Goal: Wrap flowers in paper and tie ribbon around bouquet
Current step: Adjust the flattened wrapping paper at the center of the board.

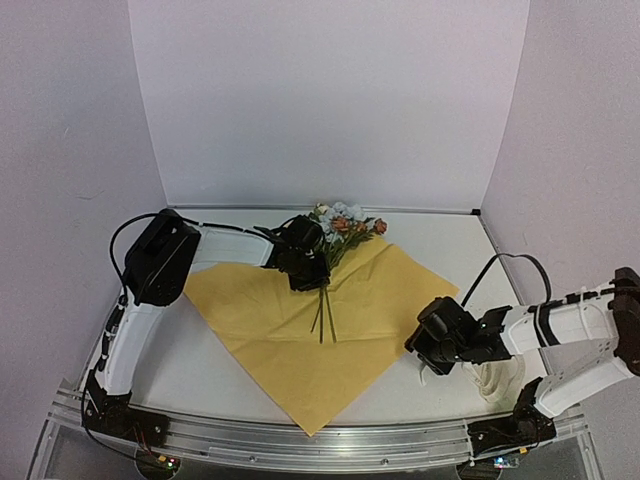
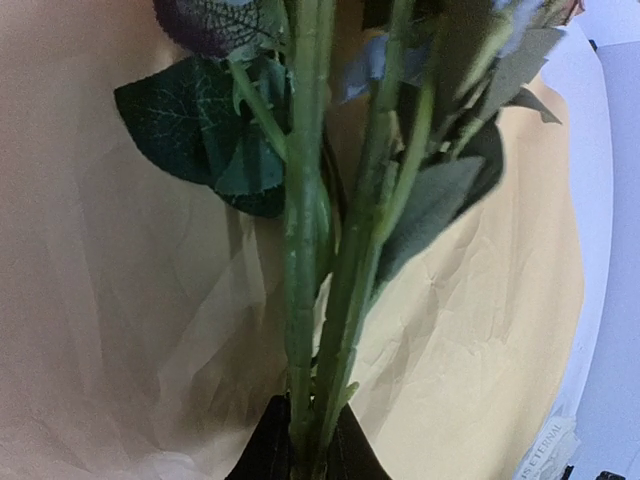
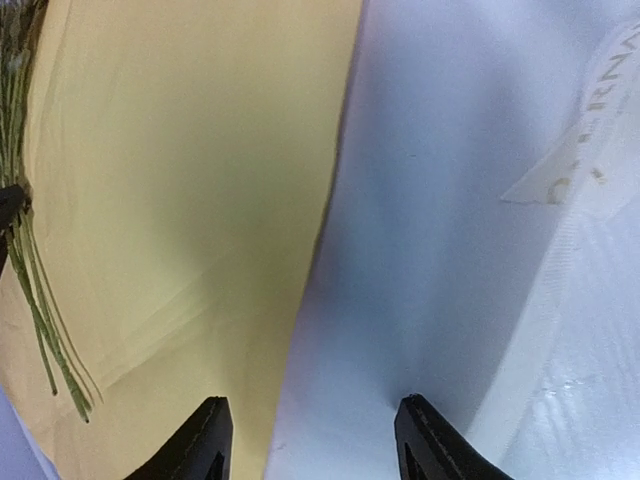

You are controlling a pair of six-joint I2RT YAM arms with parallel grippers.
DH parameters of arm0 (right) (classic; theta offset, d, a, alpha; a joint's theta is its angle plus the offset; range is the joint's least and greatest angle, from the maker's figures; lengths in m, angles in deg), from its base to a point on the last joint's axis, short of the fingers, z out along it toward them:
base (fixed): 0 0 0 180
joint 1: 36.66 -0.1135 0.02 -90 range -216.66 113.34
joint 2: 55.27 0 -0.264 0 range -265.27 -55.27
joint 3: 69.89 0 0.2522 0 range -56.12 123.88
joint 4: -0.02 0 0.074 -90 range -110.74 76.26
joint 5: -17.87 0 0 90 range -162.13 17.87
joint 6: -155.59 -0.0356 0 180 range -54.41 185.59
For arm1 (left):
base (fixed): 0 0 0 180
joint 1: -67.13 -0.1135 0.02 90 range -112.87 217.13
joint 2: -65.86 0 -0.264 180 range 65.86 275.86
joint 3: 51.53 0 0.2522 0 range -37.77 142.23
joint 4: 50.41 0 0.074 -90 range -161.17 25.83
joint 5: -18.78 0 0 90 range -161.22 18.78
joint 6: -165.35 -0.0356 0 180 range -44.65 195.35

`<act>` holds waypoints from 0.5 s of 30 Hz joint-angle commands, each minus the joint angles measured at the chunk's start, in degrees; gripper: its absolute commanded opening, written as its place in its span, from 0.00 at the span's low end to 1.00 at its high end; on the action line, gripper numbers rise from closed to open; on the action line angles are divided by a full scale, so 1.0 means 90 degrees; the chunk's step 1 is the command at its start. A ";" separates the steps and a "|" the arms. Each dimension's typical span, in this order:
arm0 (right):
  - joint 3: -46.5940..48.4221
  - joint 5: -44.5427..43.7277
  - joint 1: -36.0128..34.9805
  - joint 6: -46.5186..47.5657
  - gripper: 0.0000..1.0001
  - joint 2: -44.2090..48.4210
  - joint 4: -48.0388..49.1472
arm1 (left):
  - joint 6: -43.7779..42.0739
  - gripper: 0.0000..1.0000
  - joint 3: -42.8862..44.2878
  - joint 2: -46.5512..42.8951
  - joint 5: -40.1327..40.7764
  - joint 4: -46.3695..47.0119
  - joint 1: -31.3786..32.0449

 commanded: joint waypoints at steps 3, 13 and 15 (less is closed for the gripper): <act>0.0227 -0.0412 -0.0149 0.0724 0.60 0.0648 -0.1490 | -0.0143 0.23 -0.0266 -0.0365 -0.0249 -0.0153 -0.0048; 0.1005 -0.0323 -0.0149 0.2211 0.73 0.1098 -0.2573 | -0.0217 0.51 -0.0430 -0.0948 -0.0275 -0.0063 -0.0039; 0.1168 -0.0100 -0.0163 0.2689 0.77 0.1051 -0.2681 | -0.0256 0.55 -0.0511 -0.1121 -0.0252 -0.0084 -0.0039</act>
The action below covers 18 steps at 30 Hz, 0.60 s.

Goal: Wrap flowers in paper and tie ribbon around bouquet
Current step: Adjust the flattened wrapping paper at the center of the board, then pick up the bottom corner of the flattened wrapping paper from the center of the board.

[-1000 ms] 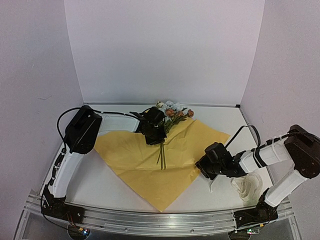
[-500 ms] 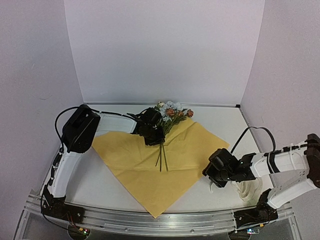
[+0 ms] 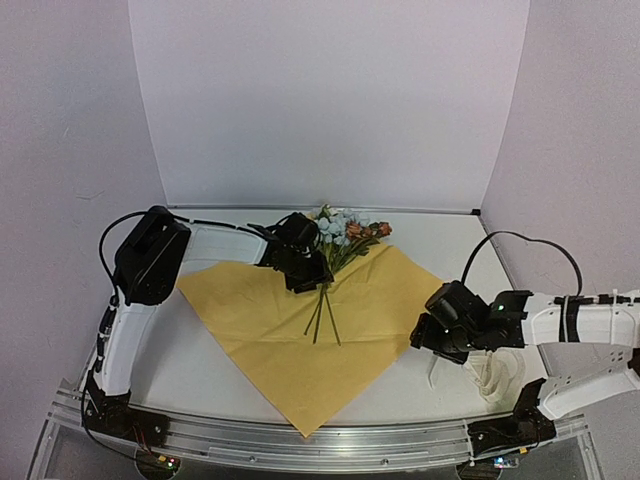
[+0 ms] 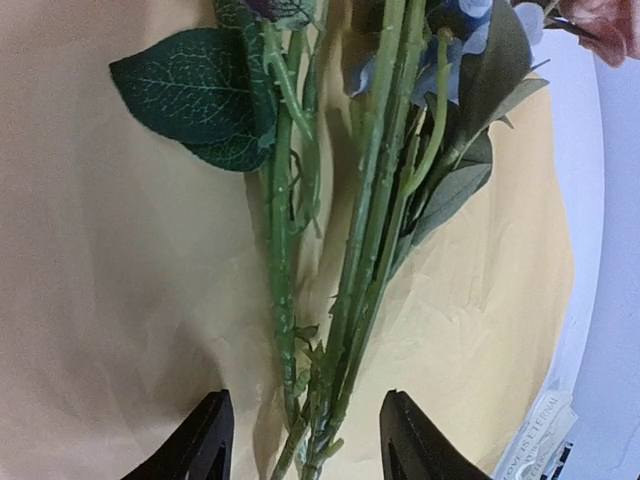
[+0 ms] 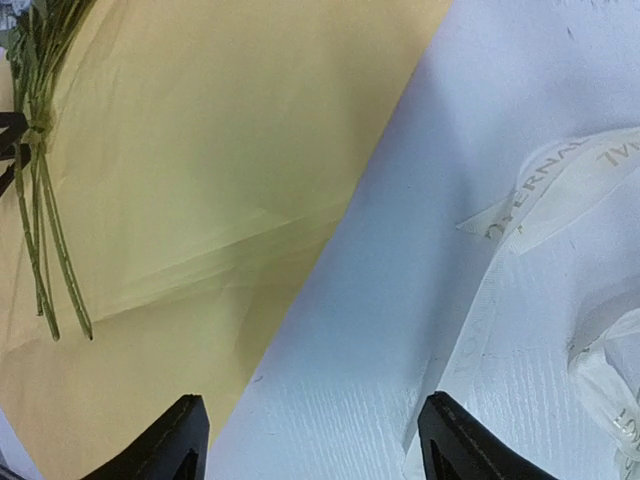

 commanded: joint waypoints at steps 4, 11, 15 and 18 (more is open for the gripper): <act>0.0826 0.0391 -0.0307 0.2278 0.83 -0.0066 -0.0879 | -0.0201 0.65 -0.0440 -0.1173 0.0089 -0.0097 -0.0021; 0.1109 0.0505 -0.1065 0.3838 0.90 -0.0116 -0.1071 | -0.0029 0.73 -0.1707 -0.2491 0.0369 0.0003 -0.0026; 0.1280 -0.0023 -0.2055 0.4722 0.93 -0.0247 -0.1102 | 0.0291 0.73 -0.2835 -0.3458 0.0517 0.0074 -0.0109; 0.1395 -0.0571 -0.2804 0.5214 0.95 -0.0442 -0.1080 | 0.0477 0.74 -0.3726 -0.4338 0.0653 0.0100 -0.0191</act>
